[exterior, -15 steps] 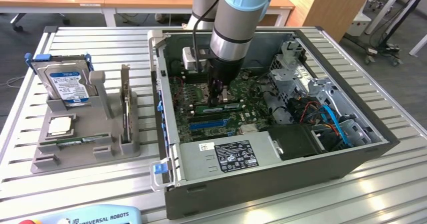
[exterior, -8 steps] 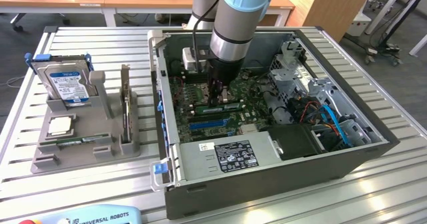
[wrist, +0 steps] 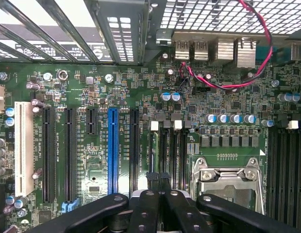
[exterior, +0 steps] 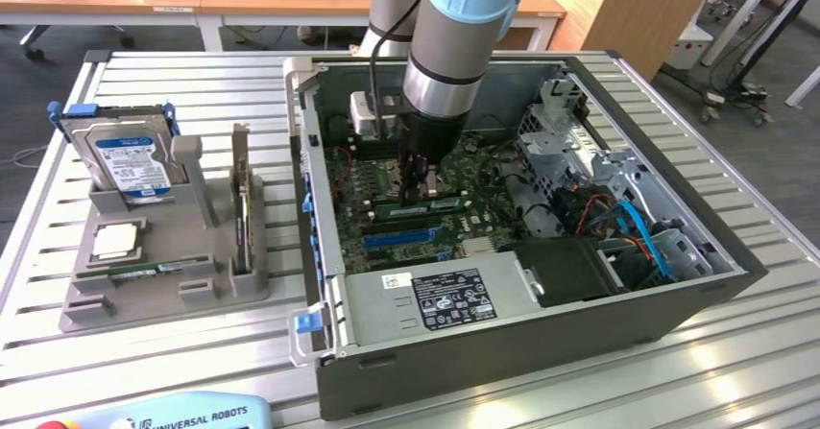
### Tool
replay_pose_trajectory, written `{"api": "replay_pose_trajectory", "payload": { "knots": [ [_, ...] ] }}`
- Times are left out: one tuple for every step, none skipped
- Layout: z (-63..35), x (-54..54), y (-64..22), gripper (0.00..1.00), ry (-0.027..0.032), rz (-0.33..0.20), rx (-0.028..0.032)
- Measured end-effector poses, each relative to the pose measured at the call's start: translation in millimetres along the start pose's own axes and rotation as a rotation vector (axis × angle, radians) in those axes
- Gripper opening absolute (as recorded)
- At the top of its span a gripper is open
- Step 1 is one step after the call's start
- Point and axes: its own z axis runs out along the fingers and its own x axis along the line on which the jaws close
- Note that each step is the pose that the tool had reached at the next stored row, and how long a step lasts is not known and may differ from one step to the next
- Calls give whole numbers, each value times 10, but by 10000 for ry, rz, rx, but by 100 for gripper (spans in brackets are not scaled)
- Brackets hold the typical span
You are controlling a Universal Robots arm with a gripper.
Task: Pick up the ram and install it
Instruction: 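Press down the ram until it locks into place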
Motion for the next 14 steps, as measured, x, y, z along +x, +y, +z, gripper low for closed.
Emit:
{"api": "replay_pose_trajectory", "payload": {
  "knots": [
    [0,0,0,10,0,0,0],
    [1,0,0,10,-1,0,0],
    [1,0,0,10,-1,0,0],
    [1,0,0,10,-1,0,1],
    [1,0,0,10,0,-1,0],
    [4,0,0,10,-1,0,0],
    [5,0,0,10,0,0,0],
    [5,0,0,10,1,0,0],
    [5,0,0,10,1,0,0],
    [6,0,0,10,1,0,0],
    [6,0,-1,10,-1,0,0],
    [6,0,-1,10,-1,0,1],
    [8,0,-1,10,-1,0,1],
    [12,1,-1,10,-2,0,1]
  ]
}}
